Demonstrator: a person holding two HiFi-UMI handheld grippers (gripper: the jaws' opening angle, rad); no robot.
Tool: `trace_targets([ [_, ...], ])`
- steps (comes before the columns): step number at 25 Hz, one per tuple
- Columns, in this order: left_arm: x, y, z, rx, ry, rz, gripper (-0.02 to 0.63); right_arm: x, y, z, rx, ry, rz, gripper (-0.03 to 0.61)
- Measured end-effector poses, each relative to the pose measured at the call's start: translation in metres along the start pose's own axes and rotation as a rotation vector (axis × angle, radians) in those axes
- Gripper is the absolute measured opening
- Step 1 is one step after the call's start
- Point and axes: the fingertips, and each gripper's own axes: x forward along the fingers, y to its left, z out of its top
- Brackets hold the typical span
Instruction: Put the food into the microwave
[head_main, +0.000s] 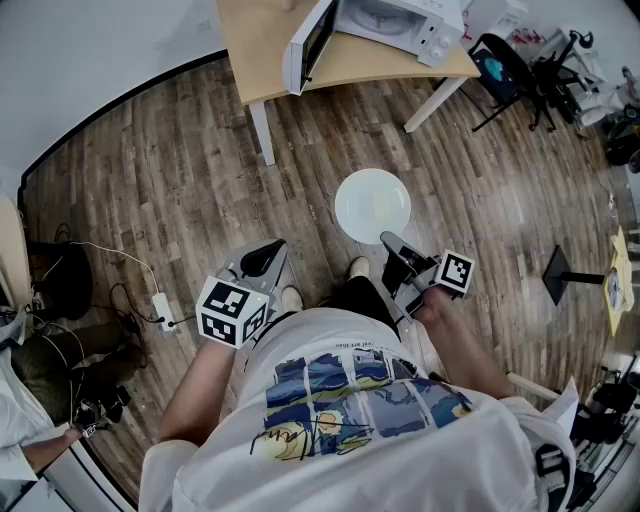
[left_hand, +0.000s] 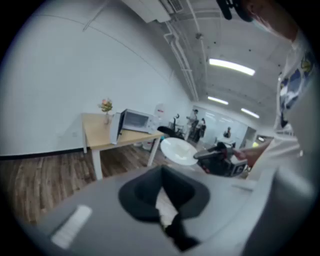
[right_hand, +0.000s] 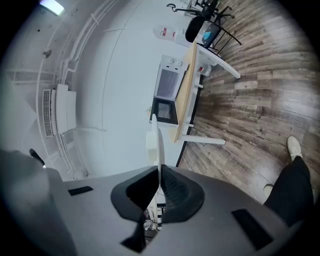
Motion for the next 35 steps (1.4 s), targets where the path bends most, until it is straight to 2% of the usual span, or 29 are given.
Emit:
trace_targets([
  [6,0.002,0.027,-0.005,-0.029,0.001,-0.014,0.008,0.014,0.000,-0.010,0.025,-0.023,-0.010,0.015],
  [11,0.027,0.030,0.016,-0.035,-0.020,-0.064,0.008,0.029,-0.003,0.007,0.046,-0.040,0.001,0.015],
  [16,0.048,0.054,0.053,-0.028,-0.019,-0.051,0.008,0.067,-0.003,0.048,0.052,-0.045,0.020,0.015],
  [21,0.083,0.087,0.093,0.023,-0.008,-0.030,0.008,0.110,-0.003,0.103,0.053,-0.050,0.037,0.015],
  [26,0.116,0.102,0.139,0.028,-0.059,-0.037,0.008,0.143,-0.003,0.149,0.047,-0.041,0.038,0.015],
  [30,0.133,0.118,0.154,0.015,-0.063,-0.062,0.008,0.169,-0.008,0.175,0.055,-0.053,0.032,0.015],
  [35,0.147,0.166,0.177,0.021,-0.063,-0.090,0.008,0.208,-0.001,0.209,0.070,-0.105,0.026,0.015],
])
